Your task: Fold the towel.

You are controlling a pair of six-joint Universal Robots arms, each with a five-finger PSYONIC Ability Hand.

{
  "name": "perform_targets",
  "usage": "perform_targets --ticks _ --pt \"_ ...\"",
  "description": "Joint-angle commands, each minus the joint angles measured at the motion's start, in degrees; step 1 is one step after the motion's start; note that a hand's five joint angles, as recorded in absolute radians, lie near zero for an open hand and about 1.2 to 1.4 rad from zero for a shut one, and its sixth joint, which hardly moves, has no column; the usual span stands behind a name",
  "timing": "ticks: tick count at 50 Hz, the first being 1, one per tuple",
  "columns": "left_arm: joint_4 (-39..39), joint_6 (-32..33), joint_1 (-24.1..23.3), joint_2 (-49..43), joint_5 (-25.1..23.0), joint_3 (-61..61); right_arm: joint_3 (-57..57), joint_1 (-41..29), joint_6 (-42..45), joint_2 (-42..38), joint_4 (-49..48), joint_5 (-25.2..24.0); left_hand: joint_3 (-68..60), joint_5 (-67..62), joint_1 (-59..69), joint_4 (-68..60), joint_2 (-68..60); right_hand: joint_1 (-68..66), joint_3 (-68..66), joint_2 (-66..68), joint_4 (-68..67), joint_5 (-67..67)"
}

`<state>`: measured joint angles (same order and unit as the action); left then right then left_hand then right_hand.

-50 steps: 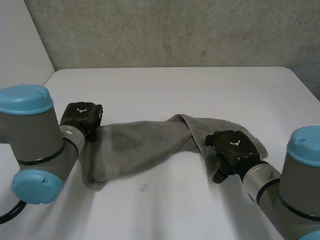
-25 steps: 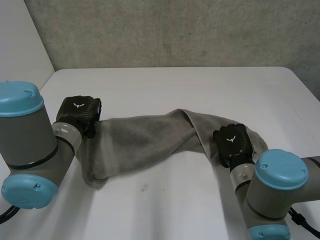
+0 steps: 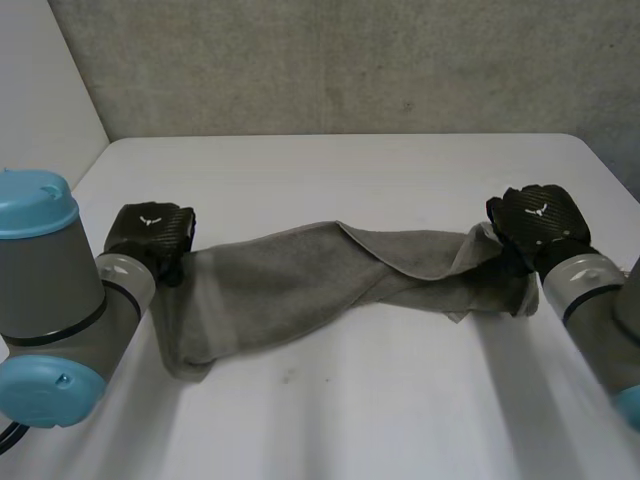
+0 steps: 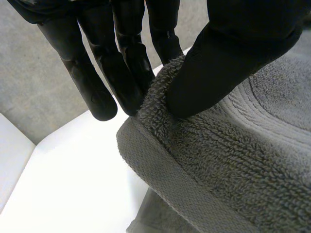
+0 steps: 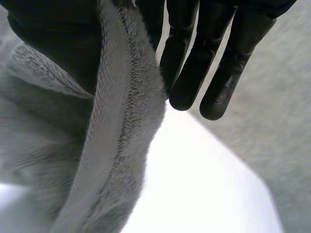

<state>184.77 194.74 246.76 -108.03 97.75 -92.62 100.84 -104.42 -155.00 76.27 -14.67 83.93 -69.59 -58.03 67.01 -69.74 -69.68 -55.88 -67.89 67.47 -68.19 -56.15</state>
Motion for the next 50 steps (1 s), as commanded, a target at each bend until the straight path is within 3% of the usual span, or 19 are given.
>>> perform_targets --ticks 1,3,7,13,15,19,20,22,28,31,35,36,38,39,41,46,50 --pt "0.07 7.91 1.53 -2.17 -2.12 -0.29 -8.73 1.85 0.57 -0.33 21.52 -3.95 -10.41 -11.97 12.99 -10.26 -10.32 -24.12 -12.11 12.53 -11.81 -13.85" --pt "0.33 10.66 1.79 -3.94 -2.74 0.42 -12.84 2.02 2.41 -3.04 27.56 -4.13 -10.41 -11.97 12.99 -10.26 -10.32 -24.12 -12.11 12.53 -11.81 -13.85" --pt "1.73 17.67 3.29 -8.76 -3.80 6.63 -18.05 1.50 4.09 -5.78 28.55 -4.04 -10.41 -11.97 12.99 -10.26 -10.32 -24.12 -12.11 12.53 -11.81 -13.85" --pt "4.55 19.36 3.20 -12.29 -3.80 20.28 -33.21 1.23 0.94 -10.16 16.47 -2.64 -10.41 -11.97 12.99 -10.26 -10.32 -24.12 -12.11 12.53 -11.81 -13.85" --pt "7.87 19.01 3.20 -12.91 -3.45 32.09 -36.86 1.23 -1.54 -10.88 11.33 -1.05 -10.41 -11.97 12.99 -10.26 -10.32 -24.12 -12.11 12.53 -11.81 -13.85" --pt "12.46 17.69 3.11 -12.64 -3.10 41.82 -41.95 1.32 -8.81 -10.09 -5.14 3.95 -10.41 -11.97 12.99 -10.26 -10.32 -24.12 -12.11 12.53 -11.81 -13.85" --pt "14.98 16.21 3.11 -12.21 -2.83 44.77 -41.96 1.32 -8.83 -10.09 -5.20 3.96 -10.41 -11.97 12.99 -10.26 -10.32 -24.12 -12.11 12.53 -11.81 -13.85" --pt "17.36 14.19 3.29 -11.42 -2.40 46.37 -40.56 1.76 -12.24 -7.73 -15.17 5.01 -10.41 -11.97 12.99 -10.26 -10.32 -24.12 -12.11 12.53 -11.81 -13.85" --pt "20.81 5.76 5.04 -6.77 -0.55 42.54 -35.72 1.76 -15.07 -4.72 -19.26 3.78 -10.41 -11.97 12.99 -10.26 -10.32 -24.12 -12.11 12.53 -11.81 -13.85" --pt "20.63 2.50 6.88 -4.92 -0.72 34.13 -31.41 2.02 -17.01 -4.46 -19.00 0.00 -10.41 -11.97 12.99 -10.26 -10.32 -24.12 -12.11 12.53 -11.81 -13.85" --pt "20.72 0.20 7.77 -2.62 -1.25 24.15 -23.53 5.43 -20.95 -4.37 -18.65 -9.72 -10.41 -11.97 12.99 -10.26 -10.32 -24.12 -12.11 12.53 -11.81 -13.85" --pt "21.16 -0.58 7.86 -1.67 -1.51 19.02 -23.50 5.45 -20.96 -4.37 -18.64 -9.75 -10.41 -11.97 12.99 -10.26 -10.32 -24.12 -12.11 12.53 -11.81 -13.85" --pt "21.34 -1.03 7.95 -0.79 -2.30 13.74 -17.20 10.00 -21.93 -4.20 -15.94 -17.97 -10.41 -11.97 12.99 -10.26 -10.32 -24.12 -12.11 12.53 -11.81 -13.85" --pt "21.69 -1.29 8.21 -0.17 -3.44 8.38 -17.17 10.02 -21.93 -4.20 -15.92 -18.01 -10.41 -11.97 12.99 -10.26 -10.32 -24.12 -12.11 12.53 -11.81 -13.85" --pt "22.56 -1.30 8.91 0.27 -5.01 3.11 -11.92 13.52 -22.01 -4.20 -10.33 -24.93 -10.41 -11.97 12.99 -10.26 -10.32 -24.12 -12.11 12.53 -11.81 -13.85" --pt "25.98 -0.95 11.19 0.45 -9.67 -10.09 -5.68 17.22 -20.27 -4.90 -4.16 -31.44 -10.41 -11.97 12.99 -10.26 -10.32 -24.12 -12.11 12.53 -11.81 -13.85" --pt "27.49 -0.86 11.99 -0.95 -11.18 -15.48 -2.32 17.84 -15.51 -5.95 -3.09 -32.60 -10.41 -11.97 12.99 -10.26 -10.32 -24.12 -12.11 12.53 -11.81 -13.85"
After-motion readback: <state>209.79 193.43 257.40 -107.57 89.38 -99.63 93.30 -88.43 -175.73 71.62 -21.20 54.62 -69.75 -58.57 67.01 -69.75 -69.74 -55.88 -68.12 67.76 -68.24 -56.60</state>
